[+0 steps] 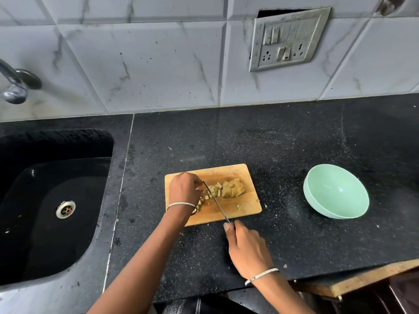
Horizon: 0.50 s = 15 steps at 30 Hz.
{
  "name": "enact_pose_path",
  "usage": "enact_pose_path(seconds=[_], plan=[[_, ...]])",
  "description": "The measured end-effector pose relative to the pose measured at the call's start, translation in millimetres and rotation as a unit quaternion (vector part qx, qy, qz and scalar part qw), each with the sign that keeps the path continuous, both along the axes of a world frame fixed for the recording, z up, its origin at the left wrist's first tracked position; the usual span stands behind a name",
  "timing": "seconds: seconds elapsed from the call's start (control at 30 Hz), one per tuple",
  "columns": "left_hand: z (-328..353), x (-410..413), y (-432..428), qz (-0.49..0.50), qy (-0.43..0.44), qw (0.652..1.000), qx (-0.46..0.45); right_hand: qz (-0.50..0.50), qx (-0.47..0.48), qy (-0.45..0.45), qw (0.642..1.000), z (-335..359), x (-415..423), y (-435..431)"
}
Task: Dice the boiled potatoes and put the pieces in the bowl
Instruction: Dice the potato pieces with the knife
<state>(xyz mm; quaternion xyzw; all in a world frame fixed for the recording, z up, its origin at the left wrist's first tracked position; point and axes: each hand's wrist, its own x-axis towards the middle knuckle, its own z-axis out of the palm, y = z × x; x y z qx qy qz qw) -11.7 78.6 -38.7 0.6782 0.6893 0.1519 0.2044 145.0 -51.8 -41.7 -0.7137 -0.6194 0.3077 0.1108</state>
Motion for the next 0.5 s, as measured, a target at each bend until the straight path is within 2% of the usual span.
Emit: enact_pose_path(seconds=[0.13, 0.5], plan=[[-5, 0, -2, -0.021, 0.028, 0.999, -0.005, -0.008, -0.009, -0.02, 1.0, -6, 3, -1], [-14, 5, -1, -0.03, 0.019, 0.999, 0.001, -0.018, 0.018, -0.013, 1.0, -6, 2, 1]])
